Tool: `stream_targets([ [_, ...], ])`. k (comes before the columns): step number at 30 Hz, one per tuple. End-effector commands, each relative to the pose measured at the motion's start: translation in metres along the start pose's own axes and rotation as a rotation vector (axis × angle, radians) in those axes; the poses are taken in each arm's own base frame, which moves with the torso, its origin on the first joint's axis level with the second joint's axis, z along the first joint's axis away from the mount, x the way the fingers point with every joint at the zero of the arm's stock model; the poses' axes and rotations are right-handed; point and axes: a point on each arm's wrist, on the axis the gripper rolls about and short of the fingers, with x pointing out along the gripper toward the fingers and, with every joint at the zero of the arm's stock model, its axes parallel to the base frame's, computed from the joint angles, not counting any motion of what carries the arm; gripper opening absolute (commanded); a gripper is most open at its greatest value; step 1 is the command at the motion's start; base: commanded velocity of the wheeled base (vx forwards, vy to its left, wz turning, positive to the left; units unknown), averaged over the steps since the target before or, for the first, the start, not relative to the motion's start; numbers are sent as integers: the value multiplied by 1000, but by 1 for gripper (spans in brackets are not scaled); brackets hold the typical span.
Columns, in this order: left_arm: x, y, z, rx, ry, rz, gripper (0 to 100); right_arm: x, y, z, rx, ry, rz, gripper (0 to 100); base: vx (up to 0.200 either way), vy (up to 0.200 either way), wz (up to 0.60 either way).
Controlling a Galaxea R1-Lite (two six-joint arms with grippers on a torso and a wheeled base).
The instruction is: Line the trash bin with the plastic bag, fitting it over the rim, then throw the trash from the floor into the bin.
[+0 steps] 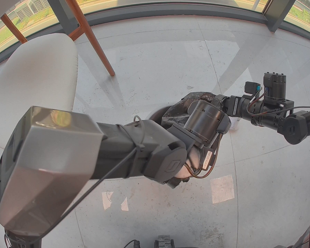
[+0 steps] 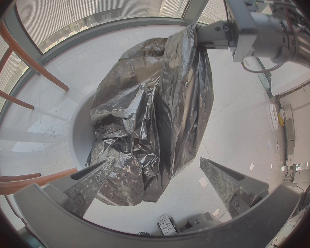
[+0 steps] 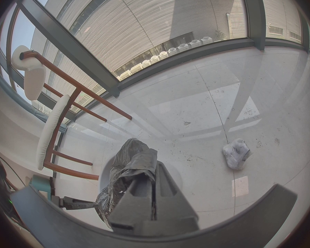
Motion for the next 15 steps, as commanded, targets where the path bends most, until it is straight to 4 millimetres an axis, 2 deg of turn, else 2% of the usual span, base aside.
stream_targets([
  [1,14,-5,-7,5,8,4,100,0,1,1,-1,-6,2,0,0,0,0],
  [12,43,-12,-12,-13,-20,6,100,-1,2,1,-1,-7,8,0,0,0,0],
  [15,51,-14,-7,-33,-55,6,100,-1,3,1,0,-8,12,0,0,0,0],
])
